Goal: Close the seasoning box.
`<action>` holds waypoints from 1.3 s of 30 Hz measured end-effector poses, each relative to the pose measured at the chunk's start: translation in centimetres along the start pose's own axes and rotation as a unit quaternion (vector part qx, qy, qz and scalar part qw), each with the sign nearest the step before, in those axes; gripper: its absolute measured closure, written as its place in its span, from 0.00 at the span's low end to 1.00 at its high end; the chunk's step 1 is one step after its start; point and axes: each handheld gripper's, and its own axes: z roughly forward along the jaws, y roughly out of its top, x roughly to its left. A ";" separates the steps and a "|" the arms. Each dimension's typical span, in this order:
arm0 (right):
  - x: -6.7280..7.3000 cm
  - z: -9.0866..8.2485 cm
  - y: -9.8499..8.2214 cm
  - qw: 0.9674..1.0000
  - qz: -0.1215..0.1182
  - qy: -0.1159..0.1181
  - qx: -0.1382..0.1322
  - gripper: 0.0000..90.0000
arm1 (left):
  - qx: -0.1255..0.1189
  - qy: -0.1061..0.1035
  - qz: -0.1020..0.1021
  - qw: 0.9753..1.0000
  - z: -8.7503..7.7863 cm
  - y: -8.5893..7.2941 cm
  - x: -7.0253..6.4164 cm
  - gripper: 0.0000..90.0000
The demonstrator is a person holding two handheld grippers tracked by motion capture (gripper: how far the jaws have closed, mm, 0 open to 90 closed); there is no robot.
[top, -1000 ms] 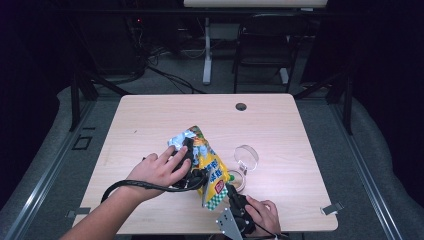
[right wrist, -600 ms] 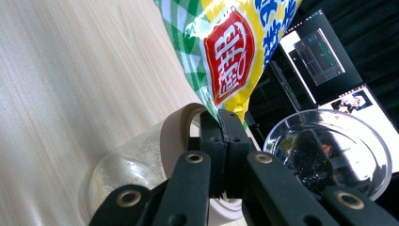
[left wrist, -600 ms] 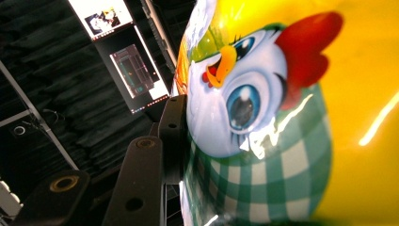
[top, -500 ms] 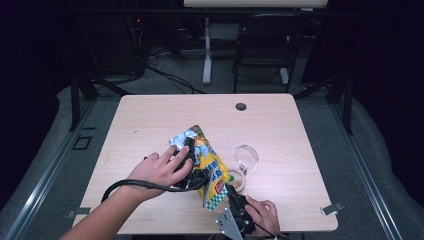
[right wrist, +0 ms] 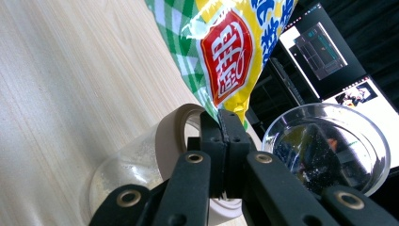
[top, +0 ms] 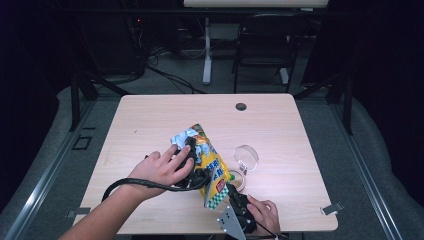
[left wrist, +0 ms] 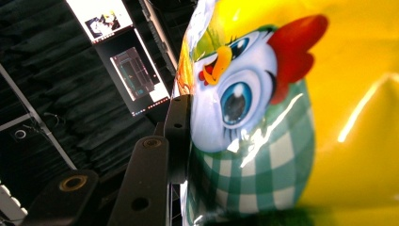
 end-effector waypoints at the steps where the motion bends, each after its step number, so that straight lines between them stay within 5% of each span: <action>1: 0.0 0.0 0.0 1.000 0.000 0.000 0.001 1.00 | 0.000 0.000 0.001 1.000 0.0 0.0 0.0 0.75; 39: -0.1 0.2 -0.3 1.000 0.022 0.006 0.003 0.99 | -0.006 -0.005 0.022 1.000 -0.8 0.5 1.2 0.80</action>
